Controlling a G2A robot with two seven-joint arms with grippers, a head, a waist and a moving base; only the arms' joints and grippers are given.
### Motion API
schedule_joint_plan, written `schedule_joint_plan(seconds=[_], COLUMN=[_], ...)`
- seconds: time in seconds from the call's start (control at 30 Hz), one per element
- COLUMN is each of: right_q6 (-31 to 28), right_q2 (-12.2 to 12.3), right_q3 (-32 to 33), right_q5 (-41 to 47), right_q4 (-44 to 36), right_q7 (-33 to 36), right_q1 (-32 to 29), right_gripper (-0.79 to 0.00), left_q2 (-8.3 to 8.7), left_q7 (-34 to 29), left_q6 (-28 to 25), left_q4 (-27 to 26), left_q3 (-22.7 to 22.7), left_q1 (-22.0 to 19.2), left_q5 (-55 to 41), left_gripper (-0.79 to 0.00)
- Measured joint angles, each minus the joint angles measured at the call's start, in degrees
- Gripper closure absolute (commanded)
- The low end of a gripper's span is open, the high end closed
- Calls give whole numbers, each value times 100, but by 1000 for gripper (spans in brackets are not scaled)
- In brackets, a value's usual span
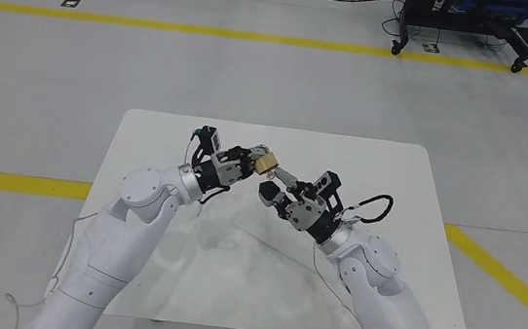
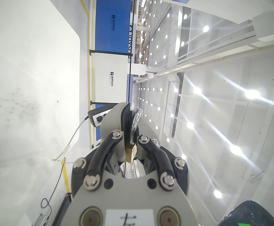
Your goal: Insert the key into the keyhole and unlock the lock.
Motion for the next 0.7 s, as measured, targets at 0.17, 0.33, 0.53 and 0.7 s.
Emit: schedule_joint_plan(seconds=[0.17,0.33,0.53,0.7], right_q6=[37,121,194,227], right_q2=[11,20,22,15], right_q3=[27,28,30,32], right_q5=[-51,-114,-99,-7], right_q4=[-72,-126,-151,-150], right_q7=[-30,-117,-233,-326], right_q1=[-25,-48,-52,-40], right_gripper=[-105,0,0,0], left_q2=[2,4,5,9], left_q7=[10,-16,-46,-81], left_q6=[-13,-72,-97,-157], left_q4=[-9,-38,-56,-70], left_q3=[-1,-4,14,21], left_q1=[3,9,13,6], left_q5=[41,77,132,211], left_gripper=[0,0,0,0])
